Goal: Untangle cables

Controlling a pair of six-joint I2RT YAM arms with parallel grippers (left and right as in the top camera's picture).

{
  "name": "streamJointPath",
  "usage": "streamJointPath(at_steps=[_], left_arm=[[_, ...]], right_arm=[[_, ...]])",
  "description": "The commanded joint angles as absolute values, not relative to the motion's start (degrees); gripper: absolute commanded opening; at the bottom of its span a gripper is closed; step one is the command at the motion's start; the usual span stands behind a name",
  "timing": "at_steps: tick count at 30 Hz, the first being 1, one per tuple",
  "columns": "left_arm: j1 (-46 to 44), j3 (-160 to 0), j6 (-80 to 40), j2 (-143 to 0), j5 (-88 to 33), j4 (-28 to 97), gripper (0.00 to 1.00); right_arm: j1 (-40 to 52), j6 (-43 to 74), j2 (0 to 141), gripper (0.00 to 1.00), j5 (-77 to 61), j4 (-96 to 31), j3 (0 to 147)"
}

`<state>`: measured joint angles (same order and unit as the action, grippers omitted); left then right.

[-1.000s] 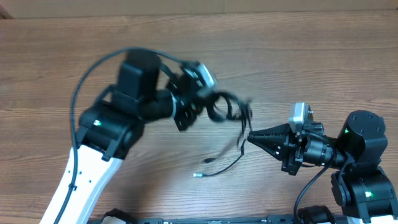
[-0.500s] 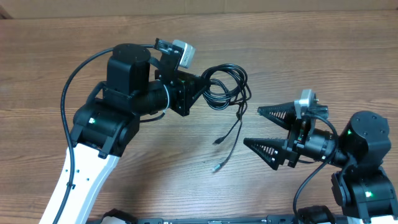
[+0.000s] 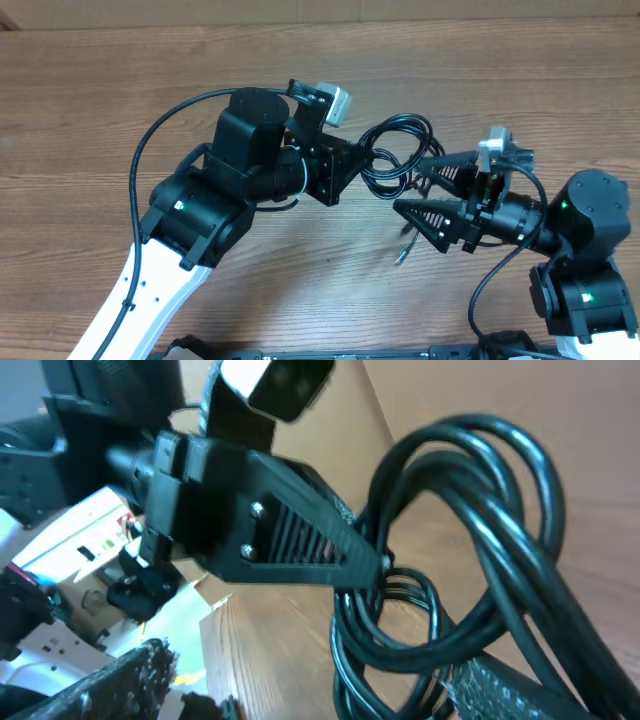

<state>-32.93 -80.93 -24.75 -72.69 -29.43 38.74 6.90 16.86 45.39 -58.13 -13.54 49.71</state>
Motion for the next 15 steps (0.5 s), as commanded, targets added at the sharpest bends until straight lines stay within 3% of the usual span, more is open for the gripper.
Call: streamJointPath(at_steps=[1, 10, 11, 13, 14, 15], left_arm=[[-33.9, -81.5, -25.3, -72.8, -30.0, 38.9, 0.04], [-39.6, -81.5, -25.3, -72.8, -30.0, 37.3, 0.04], [-39.9, -81.5, -25.3, -72.8, -30.0, 37.3, 0.04], [-40.2, -81.5, -25.3, -72.9, -29.8, 37.3, 0.11], [-40.2, -81.5, -25.3, -72.9, -29.7, 37.3, 0.13], [-40.1, -81.5, -25.3, -73.0, -29.3, 37.3, 0.13]], right_arm=[[7.1, 19.1, 45.0, 0.85, -57.9, -10.9, 51.1], [7.1, 21.5, 47.2, 0.86, -57.9, -9.6, 51.1], [7.1, 22.6, 47.4, 0.72, -57.9, -9.2, 51.1], [7.1, 22.8, 47.4, 0.22, -58.1, -8.8, 51.1], [7.1, 22.8, 47.4, 0.04, -58.2, -8.9, 51.1], [7.1, 22.8, 47.4, 0.04, -58.6, -8.8, 51.1]])
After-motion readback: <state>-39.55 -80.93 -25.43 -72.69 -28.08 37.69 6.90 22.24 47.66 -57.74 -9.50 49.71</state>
